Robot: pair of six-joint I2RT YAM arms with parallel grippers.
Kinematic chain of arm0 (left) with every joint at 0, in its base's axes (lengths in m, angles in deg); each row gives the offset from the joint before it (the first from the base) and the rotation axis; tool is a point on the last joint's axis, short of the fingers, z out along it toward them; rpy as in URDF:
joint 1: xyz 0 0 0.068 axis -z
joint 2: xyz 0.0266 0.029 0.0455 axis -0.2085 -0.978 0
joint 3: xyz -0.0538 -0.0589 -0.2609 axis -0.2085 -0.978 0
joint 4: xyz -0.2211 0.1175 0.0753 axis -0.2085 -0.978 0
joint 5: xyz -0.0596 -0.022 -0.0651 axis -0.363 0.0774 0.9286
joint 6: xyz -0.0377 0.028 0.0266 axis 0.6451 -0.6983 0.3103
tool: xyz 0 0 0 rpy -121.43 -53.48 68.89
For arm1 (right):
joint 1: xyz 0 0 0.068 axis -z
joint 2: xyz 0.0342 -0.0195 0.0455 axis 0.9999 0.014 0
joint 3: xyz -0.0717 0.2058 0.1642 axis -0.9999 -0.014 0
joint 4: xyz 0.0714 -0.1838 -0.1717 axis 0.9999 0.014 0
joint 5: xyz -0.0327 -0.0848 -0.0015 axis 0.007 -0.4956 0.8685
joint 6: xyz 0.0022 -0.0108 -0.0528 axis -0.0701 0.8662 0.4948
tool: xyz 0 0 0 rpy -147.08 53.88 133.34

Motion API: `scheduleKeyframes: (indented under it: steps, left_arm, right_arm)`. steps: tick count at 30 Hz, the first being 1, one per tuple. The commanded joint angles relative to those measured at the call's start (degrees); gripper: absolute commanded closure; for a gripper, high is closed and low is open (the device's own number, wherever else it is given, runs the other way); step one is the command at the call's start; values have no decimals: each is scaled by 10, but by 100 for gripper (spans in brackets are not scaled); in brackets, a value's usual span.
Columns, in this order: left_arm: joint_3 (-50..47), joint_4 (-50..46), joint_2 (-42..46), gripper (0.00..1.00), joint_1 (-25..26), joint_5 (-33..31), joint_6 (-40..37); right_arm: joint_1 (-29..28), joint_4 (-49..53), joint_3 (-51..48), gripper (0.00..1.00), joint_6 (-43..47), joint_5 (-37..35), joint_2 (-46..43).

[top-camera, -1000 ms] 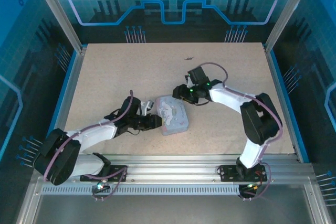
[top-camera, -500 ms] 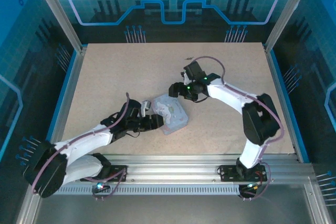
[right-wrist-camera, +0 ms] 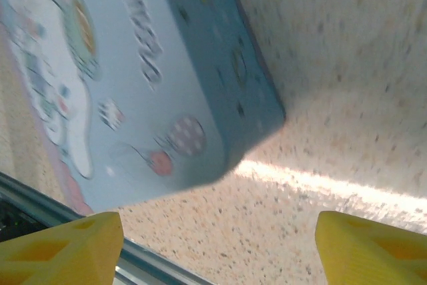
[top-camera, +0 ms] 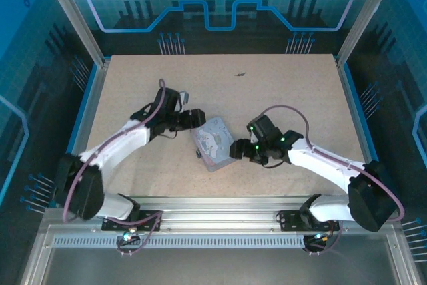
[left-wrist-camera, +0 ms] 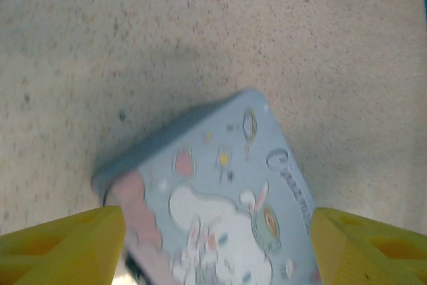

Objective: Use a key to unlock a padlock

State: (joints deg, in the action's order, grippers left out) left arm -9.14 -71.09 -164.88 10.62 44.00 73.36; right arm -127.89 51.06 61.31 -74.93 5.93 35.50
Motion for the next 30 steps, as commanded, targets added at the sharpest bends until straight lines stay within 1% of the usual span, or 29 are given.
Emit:
scheduleKeyframes:
  steps: [1,3,5,8,12,17,20,25,30]
  left_arm:
    - [68,-51,-82,26,-11,34,-69]
    - [104,-69,-128,28,-13,50,-84]
    - [131,-84,-166,32,-13,78,-94]
    - [137,-87,-185,36,-13,104,-92]
    - [99,-63,-155,38,-13,110,-80]
    - [43,-44,-118,45,-15,106,-70]
    - [0,-21,-94,48,-22,109,-53]
    - [-60,32,-58,49,-22,116,-10]
    - [-79,87,-58,51,-20,121,32]
  right_arm:
    - [-22,-66,-20,25,-63,1,-15]
    - [-27,-100,-32,26,-79,9,-9]
    - [-26,-131,-39,26,-96,21,5]
    - [-24,-182,-39,29,-110,50,37]
    - [-19,-194,-14,36,-108,47,75]
    - [9,-186,25,43,-96,38,115]
    - [28,-166,66,45,-70,35,144]
    - [58,-123,164,48,-9,49,218]
    - [81,-84,245,49,34,64,288]
